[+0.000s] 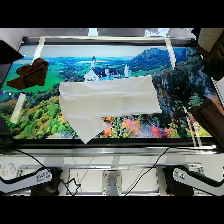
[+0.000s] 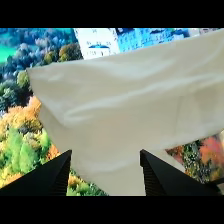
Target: Fold the shirts.
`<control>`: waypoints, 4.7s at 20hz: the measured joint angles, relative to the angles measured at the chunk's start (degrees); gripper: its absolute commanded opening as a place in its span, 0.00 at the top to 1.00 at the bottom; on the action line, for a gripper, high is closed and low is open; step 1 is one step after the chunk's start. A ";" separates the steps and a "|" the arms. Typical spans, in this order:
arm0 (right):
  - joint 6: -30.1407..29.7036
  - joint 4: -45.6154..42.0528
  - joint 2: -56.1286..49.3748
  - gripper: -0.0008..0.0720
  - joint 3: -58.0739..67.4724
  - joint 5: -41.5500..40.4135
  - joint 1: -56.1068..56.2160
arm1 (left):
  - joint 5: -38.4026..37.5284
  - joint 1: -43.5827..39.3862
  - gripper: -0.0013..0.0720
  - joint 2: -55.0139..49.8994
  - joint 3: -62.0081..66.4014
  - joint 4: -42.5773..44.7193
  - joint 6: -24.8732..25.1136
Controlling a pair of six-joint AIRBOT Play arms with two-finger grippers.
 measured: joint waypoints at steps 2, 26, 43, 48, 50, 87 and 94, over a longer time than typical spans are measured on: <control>-0.68 0.92 1.68 0.46 -5.27 0.07 -1.16 | -0.74 0.00 0.29 0.70 -4.52 2.32 -0.11; -5.84 48.22 -15.80 0.39 -54.36 -32.92 -10.12 | 14.34 0.00 0.12 -2.01 -38.97 5.01 6.40; -8.39 48.46 -19.37 0.95 -54.12 -36.65 -5.22 | 16.98 0.00 0.11 -2.01 -53.20 3.08 3.56; -9.75 48.41 -19.37 0.95 -54.12 -36.72 -5.22 | 24.74 0.00 0.11 -1.99 -60.96 -4.48 3.02; -9.97 48.28 -19.37 0.95 -54.12 -36.76 -5.22 | 26.36 0.00 0.11 -1.99 -63.93 -5.79 3.19; -17.05 52.65 -12.74 0.95 -49.44 -30.05 -5.16 | 17.81 -7.48 0.96 -0.76 -67.01 -32.33 21.18; -16.59 55.04 -3.63 0.95 -44.76 -25.77 -5.16 | 12.66 -4.61 0.96 4.92 -52.89 -33.05 18.25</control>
